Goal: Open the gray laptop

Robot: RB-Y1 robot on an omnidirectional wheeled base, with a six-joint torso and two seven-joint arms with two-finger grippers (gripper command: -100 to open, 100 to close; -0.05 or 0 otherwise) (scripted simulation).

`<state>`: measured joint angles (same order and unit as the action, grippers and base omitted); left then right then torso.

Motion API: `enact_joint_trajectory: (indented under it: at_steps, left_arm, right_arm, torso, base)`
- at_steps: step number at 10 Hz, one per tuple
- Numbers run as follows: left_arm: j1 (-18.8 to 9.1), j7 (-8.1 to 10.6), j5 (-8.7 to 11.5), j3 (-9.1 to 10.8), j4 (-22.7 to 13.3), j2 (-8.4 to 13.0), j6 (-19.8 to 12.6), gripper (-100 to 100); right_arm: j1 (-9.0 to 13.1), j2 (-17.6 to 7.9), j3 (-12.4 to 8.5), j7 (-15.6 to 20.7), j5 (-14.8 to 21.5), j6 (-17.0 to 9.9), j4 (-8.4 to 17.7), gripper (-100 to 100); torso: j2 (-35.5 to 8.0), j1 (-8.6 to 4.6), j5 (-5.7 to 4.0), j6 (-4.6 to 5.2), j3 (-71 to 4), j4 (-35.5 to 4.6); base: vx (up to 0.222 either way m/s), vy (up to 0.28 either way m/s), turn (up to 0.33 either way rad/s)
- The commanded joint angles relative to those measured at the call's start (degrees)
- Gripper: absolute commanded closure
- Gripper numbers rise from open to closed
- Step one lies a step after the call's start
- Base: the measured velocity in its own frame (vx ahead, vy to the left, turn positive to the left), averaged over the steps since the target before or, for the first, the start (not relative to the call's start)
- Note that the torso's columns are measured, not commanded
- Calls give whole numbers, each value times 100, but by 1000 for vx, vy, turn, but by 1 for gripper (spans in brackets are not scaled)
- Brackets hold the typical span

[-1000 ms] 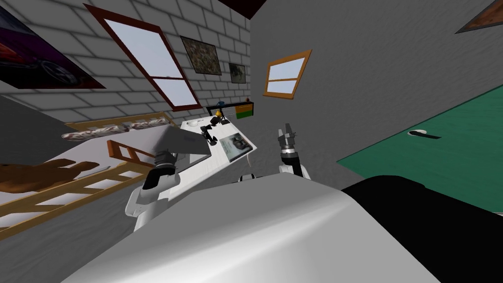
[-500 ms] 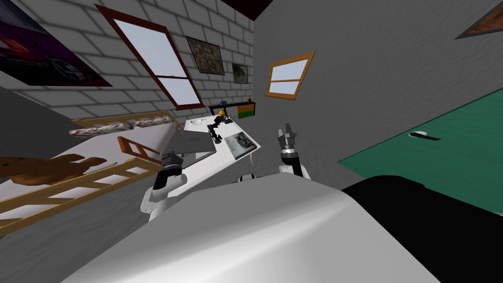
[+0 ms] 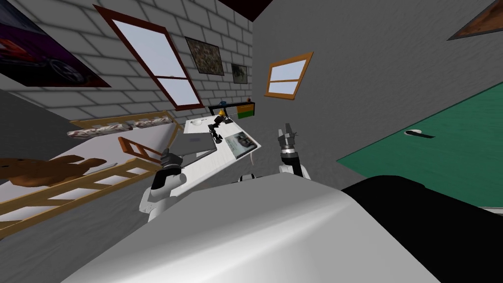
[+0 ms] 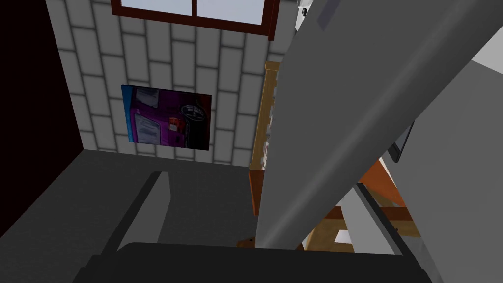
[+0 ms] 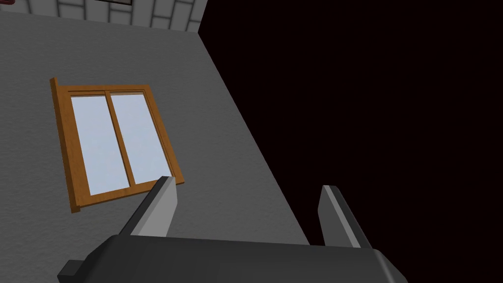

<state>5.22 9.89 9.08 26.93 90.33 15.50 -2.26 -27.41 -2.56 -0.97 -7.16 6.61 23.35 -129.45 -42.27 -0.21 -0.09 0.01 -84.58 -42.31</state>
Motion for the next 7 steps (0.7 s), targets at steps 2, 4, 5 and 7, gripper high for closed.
enact_joint_trajectory:
  at_steps: [2, 4, 5, 7]
  left_arm:
    - [12, 65, 66, 88, 344, 131, -407, -100]
    - [21, 102, 104, 136, 522, 208, -620, -100]
    - [25, 120, 123, 160, 611, 247, -727, -100]
    - [50, 111, 112, 145, 598, 208, -701, 0]
  right_arm:
    - [0, 0, 0, 0, 0, 0, 0, 0]
    - [0, 0, 0, 0, 0, 0, 0, 0]
    - [0, 0, 0, 0, 0, 0, 0, 0]
    - [0, 0, 0, 0, 0, 0, 0, 0]
  torso:
    - [-8, 11, -1, 1, 5, -6]
    - [-12, 17, 2, -2, 7, -5]
    - [-11, 15, 2, -2, 7, -5]
    - [-6, 16, 4, -2, 4, -2]
  base:
    - [-1, -19, -19]
    - [-5, -12, -13]
    - [-6, -13, -12]
    - [0, 0, 0]
